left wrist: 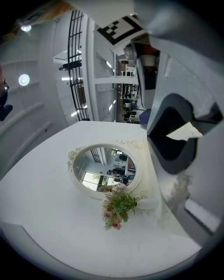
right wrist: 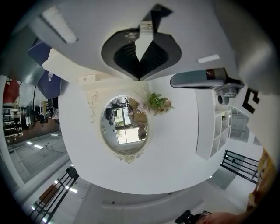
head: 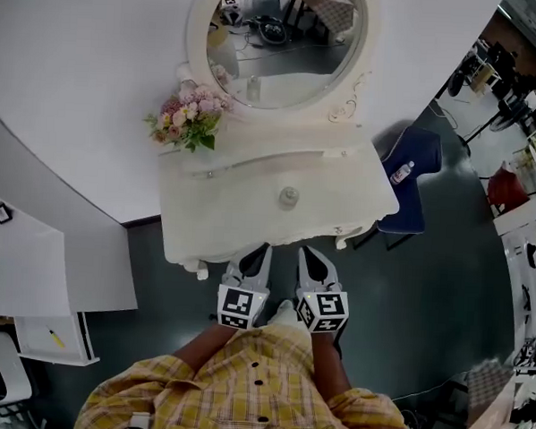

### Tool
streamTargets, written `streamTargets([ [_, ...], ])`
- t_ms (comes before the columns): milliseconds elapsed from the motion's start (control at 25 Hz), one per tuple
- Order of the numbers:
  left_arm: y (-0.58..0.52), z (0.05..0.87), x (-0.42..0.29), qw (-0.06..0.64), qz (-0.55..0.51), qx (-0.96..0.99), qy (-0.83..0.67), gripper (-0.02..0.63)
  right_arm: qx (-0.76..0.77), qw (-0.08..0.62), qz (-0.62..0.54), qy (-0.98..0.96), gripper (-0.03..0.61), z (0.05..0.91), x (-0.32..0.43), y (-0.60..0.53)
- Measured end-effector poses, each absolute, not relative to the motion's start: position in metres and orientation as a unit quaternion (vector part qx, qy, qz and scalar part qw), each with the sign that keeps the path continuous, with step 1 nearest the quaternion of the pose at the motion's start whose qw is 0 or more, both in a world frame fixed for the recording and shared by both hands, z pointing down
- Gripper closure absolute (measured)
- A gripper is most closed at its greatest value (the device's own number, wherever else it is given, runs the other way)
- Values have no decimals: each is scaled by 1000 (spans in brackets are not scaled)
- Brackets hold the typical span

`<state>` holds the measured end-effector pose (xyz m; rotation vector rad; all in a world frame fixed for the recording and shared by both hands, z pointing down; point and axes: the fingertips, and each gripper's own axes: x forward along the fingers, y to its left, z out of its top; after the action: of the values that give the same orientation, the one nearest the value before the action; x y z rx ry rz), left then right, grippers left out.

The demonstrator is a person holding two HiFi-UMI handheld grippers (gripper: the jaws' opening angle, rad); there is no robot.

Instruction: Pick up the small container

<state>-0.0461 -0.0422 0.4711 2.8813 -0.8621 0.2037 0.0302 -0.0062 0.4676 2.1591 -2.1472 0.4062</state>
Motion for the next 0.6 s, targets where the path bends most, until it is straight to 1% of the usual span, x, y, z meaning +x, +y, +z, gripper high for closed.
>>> streamTargets([
  [360, -70, 488, -31, 73, 84, 944, -310, 614, 683, 54, 144, -714, 578, 486, 46, -41],
  [600, -97, 497, -4, 79, 97, 938, -325, 614, 664, 68, 158, -728, 578, 499, 70, -75],
])
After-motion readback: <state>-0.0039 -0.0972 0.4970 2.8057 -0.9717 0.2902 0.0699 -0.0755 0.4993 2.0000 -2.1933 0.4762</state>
